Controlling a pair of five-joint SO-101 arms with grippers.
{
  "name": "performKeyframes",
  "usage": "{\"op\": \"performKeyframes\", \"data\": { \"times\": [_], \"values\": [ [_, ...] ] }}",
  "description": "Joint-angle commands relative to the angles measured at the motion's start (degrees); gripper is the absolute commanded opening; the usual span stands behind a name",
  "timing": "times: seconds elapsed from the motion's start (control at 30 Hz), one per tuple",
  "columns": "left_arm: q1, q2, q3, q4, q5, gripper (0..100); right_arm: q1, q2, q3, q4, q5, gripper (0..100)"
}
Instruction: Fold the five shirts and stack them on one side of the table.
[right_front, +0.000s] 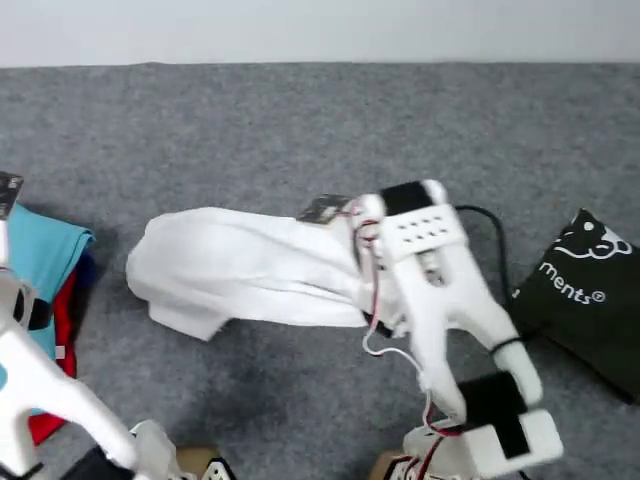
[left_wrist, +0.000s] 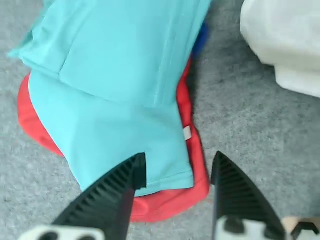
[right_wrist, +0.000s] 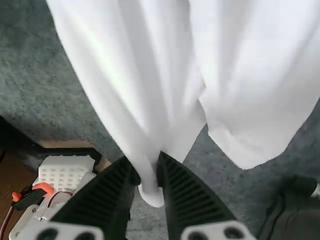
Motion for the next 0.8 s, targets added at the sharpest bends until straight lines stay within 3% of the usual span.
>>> {"op": "performKeyframes", "data": {
  "times": [0.0, 0.17, 0.33, 0.6, 0.77],
  "values": [
    [4.31, -4.13, -1.63, 4.13, 0.62, 22, 6.37, -6.81, 1.85, 2.42, 2.29, 1.0],
    [12.22, -5.63, 1.71, 6.86, 0.53, 22, 14.02, -11.38, 2.64, 2.33, 3.87, 1.0],
    [22.68, -5.54, 12.09, 5.01, 0.26, 22, 15.78, -13.32, 2.64, 2.33, 3.52, 1.0],
    [34.9, -5.45, 29.58, -7.12, 0.09, 22, 15.52, -13.32, 2.64, 2.33, 0.88, 1.0],
    [35.96, -5.45, 34.33, -18.81, 0.53, 22, 15.43, -13.32, 2.55, 2.33, 0.26, 1.0]
  ]
}}
